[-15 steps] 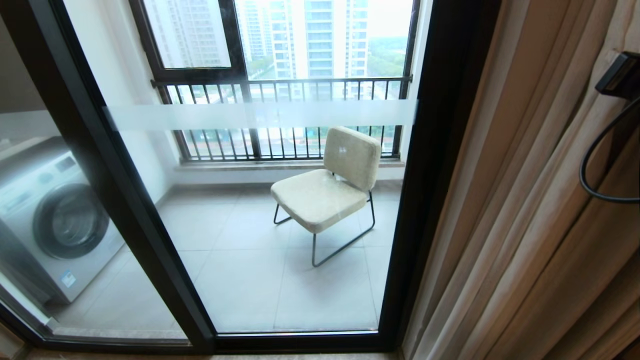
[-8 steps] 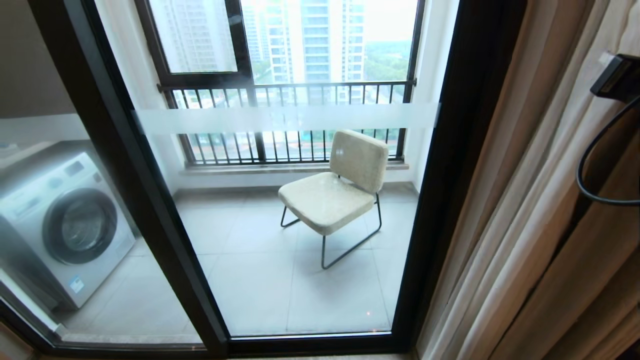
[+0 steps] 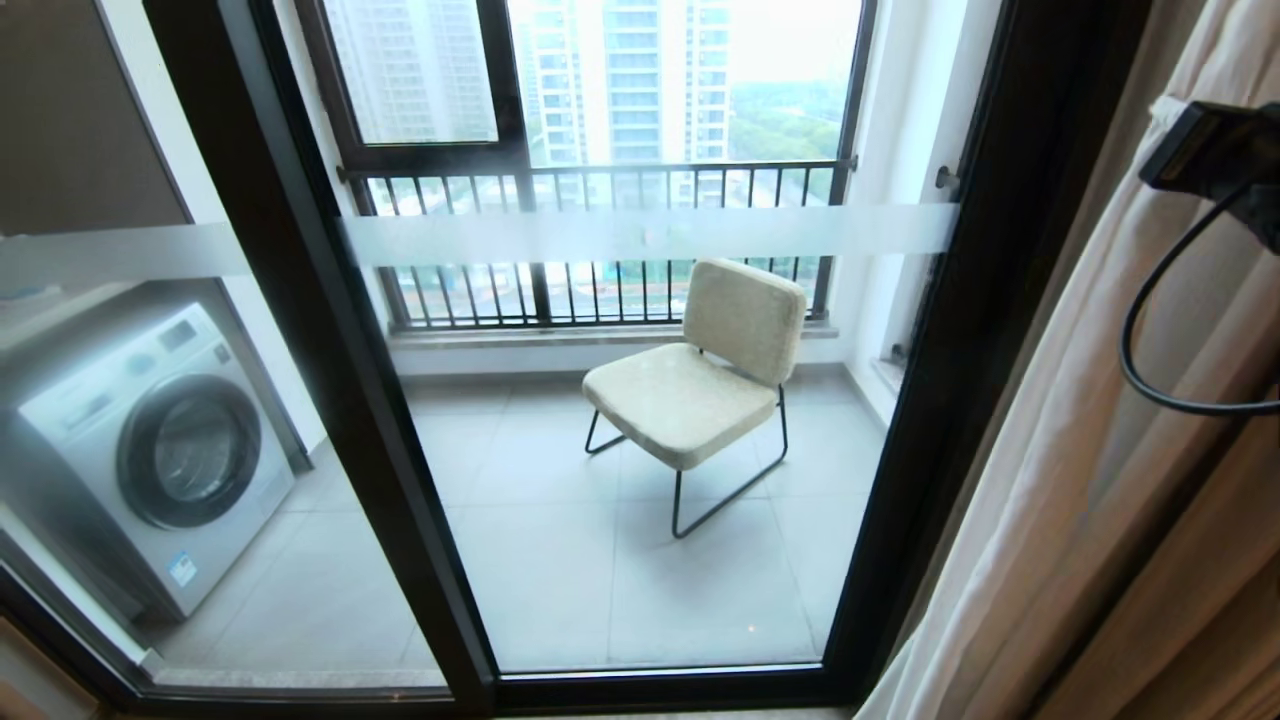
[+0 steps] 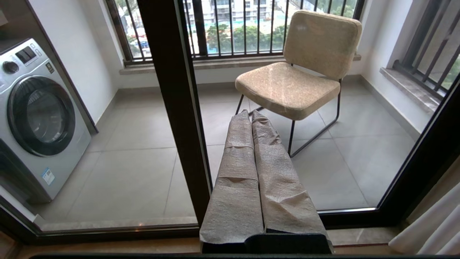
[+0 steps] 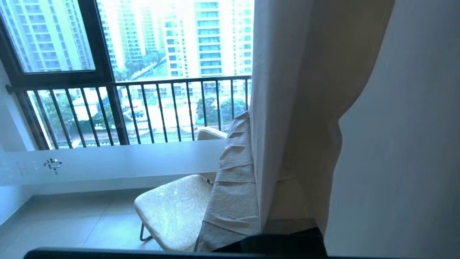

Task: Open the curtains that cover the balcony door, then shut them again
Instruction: Close the inner curtains on both sides

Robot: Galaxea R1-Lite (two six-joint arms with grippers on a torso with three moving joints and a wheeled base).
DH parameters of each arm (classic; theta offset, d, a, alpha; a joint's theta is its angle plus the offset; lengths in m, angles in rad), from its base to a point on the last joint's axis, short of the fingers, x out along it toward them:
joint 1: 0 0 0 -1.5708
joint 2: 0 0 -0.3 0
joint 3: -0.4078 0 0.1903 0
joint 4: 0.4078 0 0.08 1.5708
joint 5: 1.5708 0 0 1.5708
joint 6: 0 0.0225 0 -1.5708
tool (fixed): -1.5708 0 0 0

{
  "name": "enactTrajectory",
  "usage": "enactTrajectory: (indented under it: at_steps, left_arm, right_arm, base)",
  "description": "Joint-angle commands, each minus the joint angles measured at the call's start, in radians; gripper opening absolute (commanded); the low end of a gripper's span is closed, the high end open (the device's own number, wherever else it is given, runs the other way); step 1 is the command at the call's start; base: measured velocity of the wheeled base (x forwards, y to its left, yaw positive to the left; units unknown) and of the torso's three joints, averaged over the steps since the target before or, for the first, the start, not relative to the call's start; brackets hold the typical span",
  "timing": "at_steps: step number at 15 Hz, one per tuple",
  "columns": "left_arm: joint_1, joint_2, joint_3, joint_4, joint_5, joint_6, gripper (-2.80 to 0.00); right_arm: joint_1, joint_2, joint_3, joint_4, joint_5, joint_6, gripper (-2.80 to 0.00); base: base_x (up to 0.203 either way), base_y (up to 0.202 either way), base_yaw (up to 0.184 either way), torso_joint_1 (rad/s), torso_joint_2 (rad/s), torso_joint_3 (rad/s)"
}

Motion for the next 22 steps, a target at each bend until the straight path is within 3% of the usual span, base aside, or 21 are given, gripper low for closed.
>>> enactTrajectory:
  at_steps: [1,15,22]
  left_arm:
    - [0.0,0.0,0.0,0.0,0.0,0.0,-2.8]
    - [0.0,0.0,0.0,0.0,0.0,0.002,-2.8]
    - [0.0,0.0,0.0,0.0,0.0,0.002,-2.8]
  right_arm:
    - [0.01,0.034,-0.014,-0.021,0.0,-0.004,-2.8]
    - [0.031,0.207,-0.246,-0.035,0.002,0.0,-2.8]
    - [0.103,0.227,-0.279,-0.036,-0.001,-0.003,-2.8]
  base:
    - [0.0,0.193,-0.001,0.005,0.0,0.002]
    - [0.0,0.188,-0.002,0.002,0.0,0.003]
    - [0.0,0.191,0.0,0.001,0.0,0.002]
